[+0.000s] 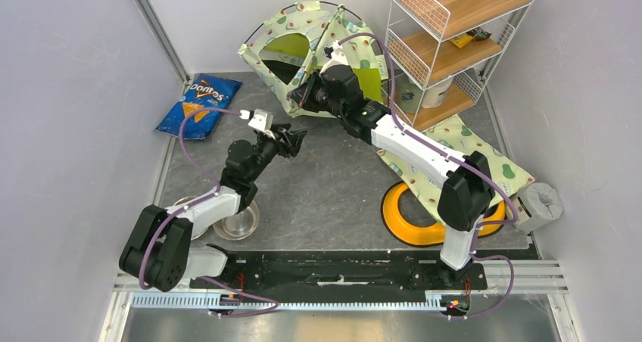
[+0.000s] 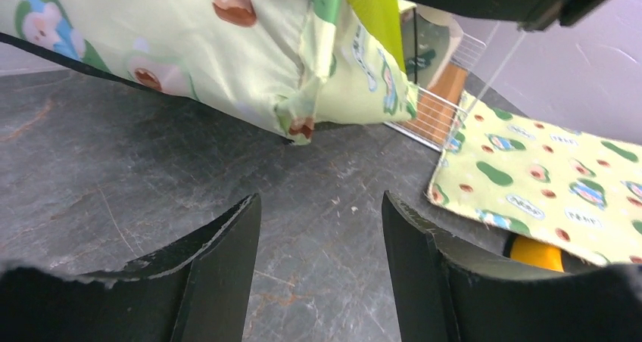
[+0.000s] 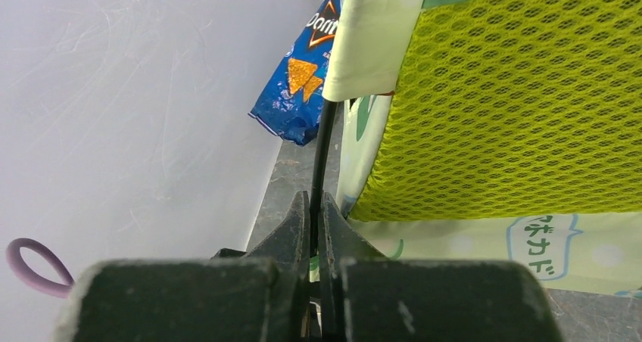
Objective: Set up the pet tent
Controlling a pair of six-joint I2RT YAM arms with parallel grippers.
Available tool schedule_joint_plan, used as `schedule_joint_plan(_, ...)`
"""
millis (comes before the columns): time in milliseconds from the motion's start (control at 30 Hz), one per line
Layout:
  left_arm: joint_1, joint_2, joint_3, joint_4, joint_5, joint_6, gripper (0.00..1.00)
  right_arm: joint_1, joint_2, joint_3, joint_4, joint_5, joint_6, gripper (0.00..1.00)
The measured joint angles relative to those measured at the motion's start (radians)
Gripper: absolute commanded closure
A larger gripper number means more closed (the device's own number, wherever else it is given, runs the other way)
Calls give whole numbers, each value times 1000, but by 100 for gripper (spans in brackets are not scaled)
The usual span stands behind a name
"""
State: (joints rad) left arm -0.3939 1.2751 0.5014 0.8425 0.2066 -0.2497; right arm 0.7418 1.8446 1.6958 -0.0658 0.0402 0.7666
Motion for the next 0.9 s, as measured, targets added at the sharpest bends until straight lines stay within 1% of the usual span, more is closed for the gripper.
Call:
schedule_joint_plan(133,-25,40,2,66,-82,1,34,0,0,2,-12,7,4,100)
schedule_joint_plan(200,-32,55,6,101,-116,4,39,0,0,2,-15,8,5,100)
schedule_joint_plan(367,-36,81,36,164,-174,9,46,0,0,3,-19,10,9,100)
schedule_joint_plan(433,-37,92,48,183,-190,9,53,0,2,3,-18,10,11,100)
schedule_joint_plan(533,-40,110,55,203,-214,9,72,0,4,5,-18,11,12,100)
schedule_joint_plan(567,-40,116,56,209,-219,9,76,0,4,5,-19,11,12,100)
schedule_joint_plan(633,-41,123,57,216,-224,9,93,0,6,5,-18,14,12,100)
schedule_joint_plan(667,-41,124,57,218,-224,9,98,0,8,5,-19,14,13,100)
schedule_joint_plan(800,-44,125,57,212,-224,12,98,3,20,14,-18,21,10,100)
schedule_joint_plan(900,-44,109,56,175,-213,20,98,6,24,14,-17,30,-9,100)
